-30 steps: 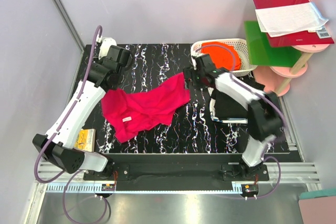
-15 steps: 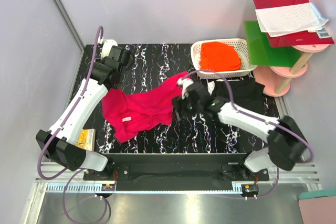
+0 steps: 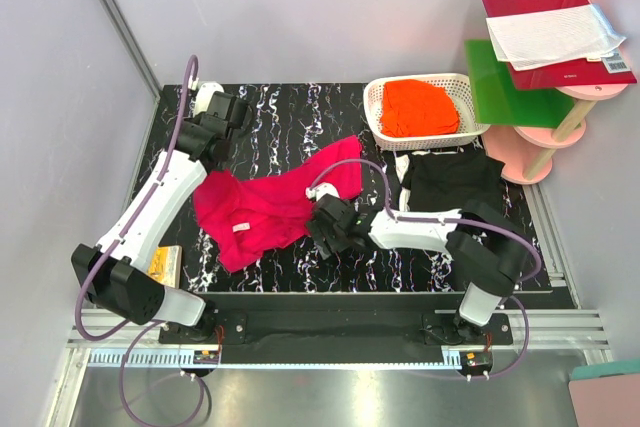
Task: Fold and stack the t-shirts
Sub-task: Flatten out the tshirt
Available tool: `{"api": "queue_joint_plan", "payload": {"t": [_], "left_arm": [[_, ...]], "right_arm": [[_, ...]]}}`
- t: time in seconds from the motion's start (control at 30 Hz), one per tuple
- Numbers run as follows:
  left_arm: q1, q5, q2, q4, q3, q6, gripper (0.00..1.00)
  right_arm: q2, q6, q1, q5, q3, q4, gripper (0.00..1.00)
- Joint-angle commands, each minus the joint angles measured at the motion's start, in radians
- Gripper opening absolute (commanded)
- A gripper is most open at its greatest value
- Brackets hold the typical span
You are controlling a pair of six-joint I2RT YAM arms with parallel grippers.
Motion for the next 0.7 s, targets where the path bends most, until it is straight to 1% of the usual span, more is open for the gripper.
{"api": "queue_joint_plan", "payload": {"t": [0.0,0.17,0.33,0.43,0.47,0.5,0.53,0.57,0.6,0.63,0.67], "left_arm": [[0.015,0.024,-0.01,0.05,-0.004,0.012,0.0],[0.02,0.042,-0.01,0.057,-0.01,0.017,0.0],[0.032,0.052,-0.004,0.059,-0.017,0.021,0.0],[0.038,0.056,-0.001,0.059,-0.014,0.023,0.0],[0.04,0.056,0.0,0.059,-0.014,0.023,0.0],[0.044,0.058,0.002,0.059,-0.014,0.023,0.0],[0.046,0.059,0.002,0.059,-0.012,0.023,0.0],[0.047,0.059,0.002,0.059,-0.012,0.023,0.0],[0.049,0.059,0.002,0.057,-0.012,0.021,0.0],[0.049,0.059,0.0,0.057,-0.01,0.021,0.0],[0.05,0.061,-0.001,0.057,-0.009,0.021,0.0]], "right_arm": [[0.047,0.026,0.015,0.137,0.072,0.068,0.81],[0.133,0.005,0.029,0.16,0.125,0.108,0.81],[0.23,-0.004,0.043,0.12,0.207,0.108,0.82],[0.294,-0.009,0.044,0.12,0.265,0.068,0.81],[0.31,-0.013,0.044,0.122,0.28,0.029,0.59],[0.33,-0.015,0.044,0.126,0.312,0.007,0.4],[0.337,-0.014,0.044,0.134,0.323,-0.013,0.26],[0.339,-0.012,0.044,0.14,0.329,-0.039,0.19],[0.331,-0.013,0.046,0.166,0.34,-0.053,0.05],[0.322,-0.01,0.044,0.183,0.342,-0.077,0.0],[0.313,-0.01,0.046,0.204,0.345,-0.093,0.0]]}}
